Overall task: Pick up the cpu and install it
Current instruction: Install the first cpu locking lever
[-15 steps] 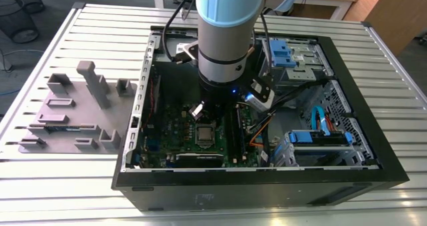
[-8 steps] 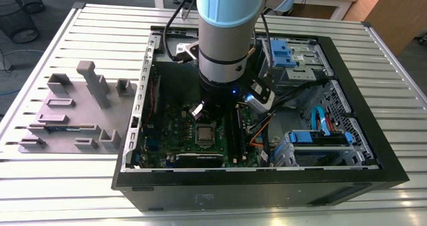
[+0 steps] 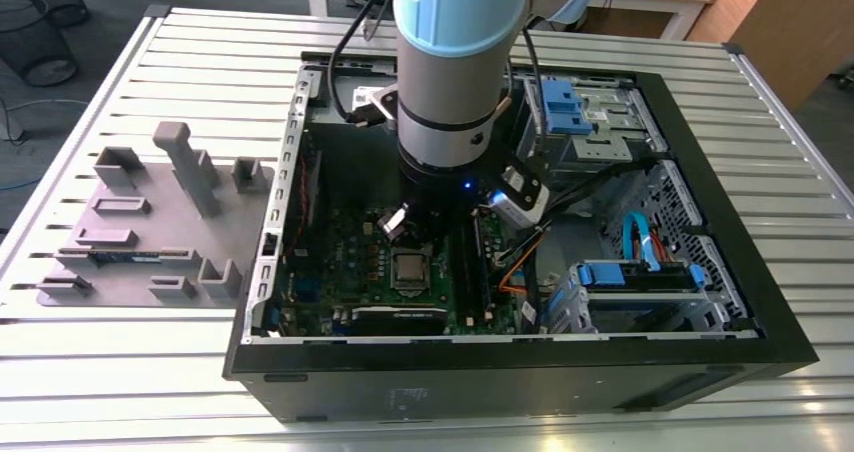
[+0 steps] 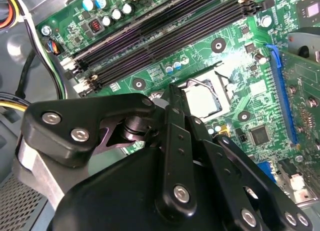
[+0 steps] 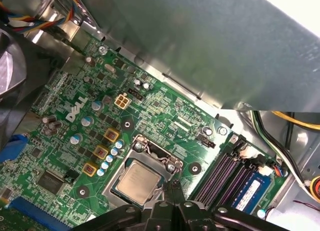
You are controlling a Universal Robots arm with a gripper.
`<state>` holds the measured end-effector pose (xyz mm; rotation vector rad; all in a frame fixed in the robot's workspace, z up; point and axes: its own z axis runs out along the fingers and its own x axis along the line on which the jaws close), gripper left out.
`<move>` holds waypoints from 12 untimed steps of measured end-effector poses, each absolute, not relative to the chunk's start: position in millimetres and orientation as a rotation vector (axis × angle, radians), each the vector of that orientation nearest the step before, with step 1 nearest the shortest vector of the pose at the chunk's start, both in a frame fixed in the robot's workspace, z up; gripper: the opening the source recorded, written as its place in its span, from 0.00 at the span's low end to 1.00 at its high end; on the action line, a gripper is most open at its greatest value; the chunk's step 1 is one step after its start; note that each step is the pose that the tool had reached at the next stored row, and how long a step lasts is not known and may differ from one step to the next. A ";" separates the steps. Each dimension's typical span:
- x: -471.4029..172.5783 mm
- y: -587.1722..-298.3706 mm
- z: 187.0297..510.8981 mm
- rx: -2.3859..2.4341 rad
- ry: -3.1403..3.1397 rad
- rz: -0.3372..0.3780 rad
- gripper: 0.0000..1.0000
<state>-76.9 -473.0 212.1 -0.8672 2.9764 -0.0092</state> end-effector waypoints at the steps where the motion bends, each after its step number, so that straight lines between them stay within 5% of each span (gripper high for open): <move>1: -76.9 -473.0 211.4 -0.863 2.978 -0.010 0.11; 12: -76.9 -474.6 208.5 -0.835 2.988 -0.021 0.11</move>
